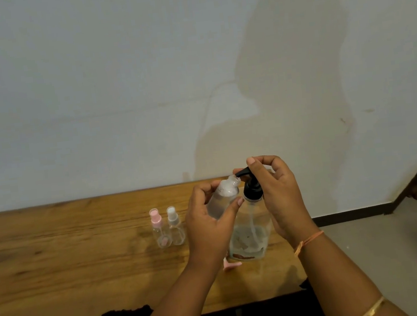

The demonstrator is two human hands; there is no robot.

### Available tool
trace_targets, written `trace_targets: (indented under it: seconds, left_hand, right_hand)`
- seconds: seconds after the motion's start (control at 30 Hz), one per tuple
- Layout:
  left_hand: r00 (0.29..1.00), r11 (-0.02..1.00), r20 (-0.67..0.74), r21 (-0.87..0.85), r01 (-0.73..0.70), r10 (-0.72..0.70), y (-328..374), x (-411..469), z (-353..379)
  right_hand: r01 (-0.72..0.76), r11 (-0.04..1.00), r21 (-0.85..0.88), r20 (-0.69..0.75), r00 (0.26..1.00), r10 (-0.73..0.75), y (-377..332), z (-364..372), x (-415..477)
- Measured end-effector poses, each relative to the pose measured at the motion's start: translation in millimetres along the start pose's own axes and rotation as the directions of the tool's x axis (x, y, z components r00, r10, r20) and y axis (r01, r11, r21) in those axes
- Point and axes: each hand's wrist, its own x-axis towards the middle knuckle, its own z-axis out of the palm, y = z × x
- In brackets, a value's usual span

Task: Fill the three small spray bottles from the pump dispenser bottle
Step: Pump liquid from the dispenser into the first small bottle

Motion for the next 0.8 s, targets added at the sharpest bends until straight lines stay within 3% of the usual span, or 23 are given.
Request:
trace_targets:
  seconds: [0.43, 0.8]
  left_hand:
    - [1.000, 1.000, -0.001, -0.007, 0.005, -0.005, 0.4, 0.7, -0.3]
    - [1.000, 1.000, -0.003, -0.008, -0.001, 0.001, 0.7, -0.2, 0.5]
  right_hand:
    - [0.022, 0.996, -0.084, 0.008, 1.000, -0.021, 2.3, 0.2, -1.6]
    - [-0.009, 1.000, -0.018, -0.023, 1.000, 0.008, 5.2, -1.6, 2.8]
